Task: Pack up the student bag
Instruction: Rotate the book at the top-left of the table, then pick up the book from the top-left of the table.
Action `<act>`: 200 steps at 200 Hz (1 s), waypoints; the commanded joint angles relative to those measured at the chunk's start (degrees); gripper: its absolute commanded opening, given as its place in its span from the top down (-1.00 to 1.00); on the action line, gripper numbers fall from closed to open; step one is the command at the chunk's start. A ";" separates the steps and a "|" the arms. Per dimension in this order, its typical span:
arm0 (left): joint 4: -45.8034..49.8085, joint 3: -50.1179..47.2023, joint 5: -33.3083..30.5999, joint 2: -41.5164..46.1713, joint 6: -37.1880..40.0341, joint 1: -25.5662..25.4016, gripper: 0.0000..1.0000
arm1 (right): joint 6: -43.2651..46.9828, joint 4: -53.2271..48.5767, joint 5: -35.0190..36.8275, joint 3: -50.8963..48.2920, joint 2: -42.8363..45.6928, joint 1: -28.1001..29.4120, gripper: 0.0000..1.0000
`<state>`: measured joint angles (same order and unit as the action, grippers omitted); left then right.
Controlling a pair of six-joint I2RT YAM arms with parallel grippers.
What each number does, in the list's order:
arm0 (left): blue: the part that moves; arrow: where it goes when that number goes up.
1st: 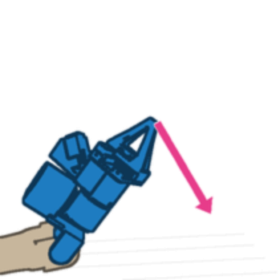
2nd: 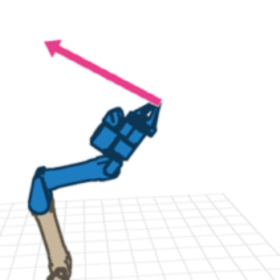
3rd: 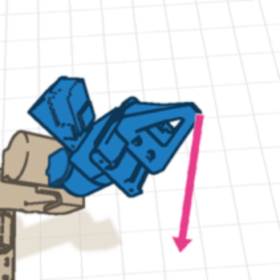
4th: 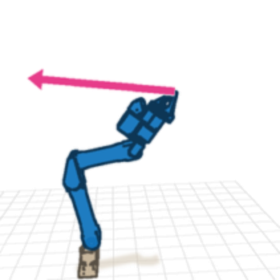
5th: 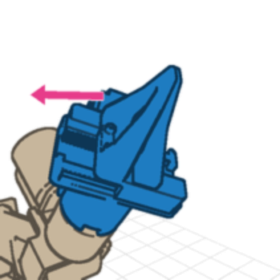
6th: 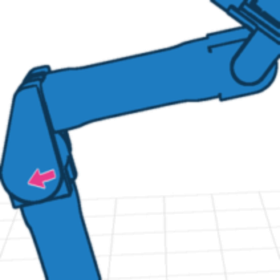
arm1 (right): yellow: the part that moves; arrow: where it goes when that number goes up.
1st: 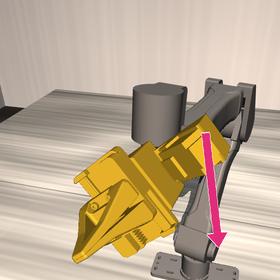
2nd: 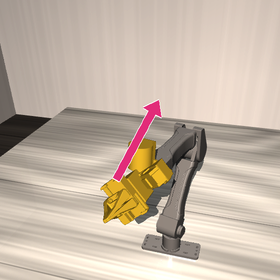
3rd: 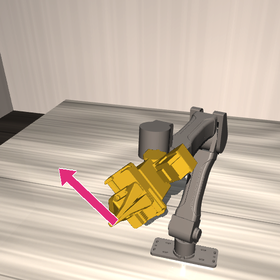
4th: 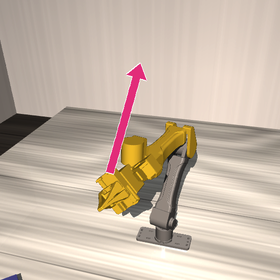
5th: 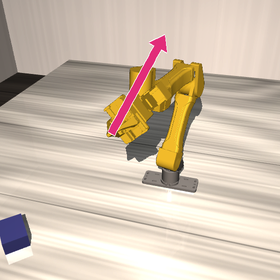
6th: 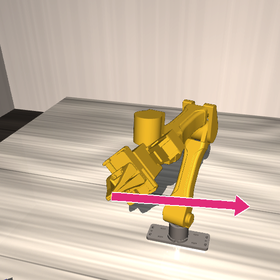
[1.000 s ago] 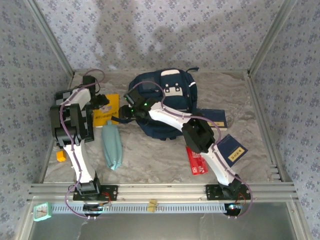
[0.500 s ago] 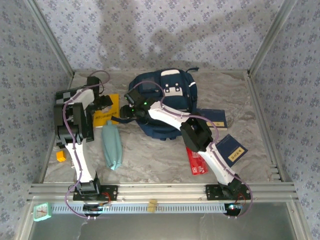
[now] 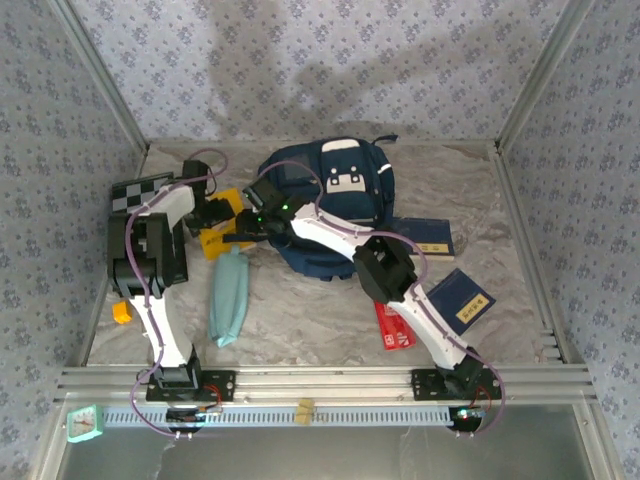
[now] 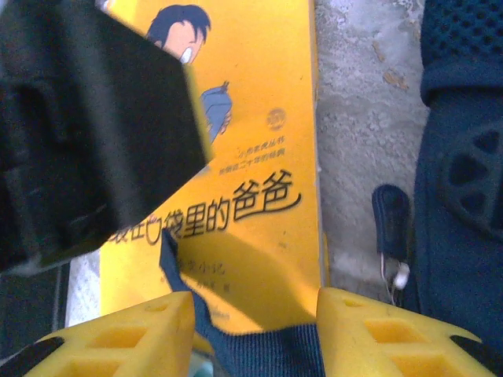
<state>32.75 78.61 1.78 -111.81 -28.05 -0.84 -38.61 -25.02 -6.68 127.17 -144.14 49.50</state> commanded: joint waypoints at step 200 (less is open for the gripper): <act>-0.89 -4.11 3.65 -0.10 -1.92 5.22 0.05 | 5.19 -9.70 -11.72 14.05 -4.91 0.92 -0.24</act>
<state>30.81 74.04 5.76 -110.63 -30.50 4.25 -34.15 -35.03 -12.99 140.92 -152.48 49.56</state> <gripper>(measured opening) 0.480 0.627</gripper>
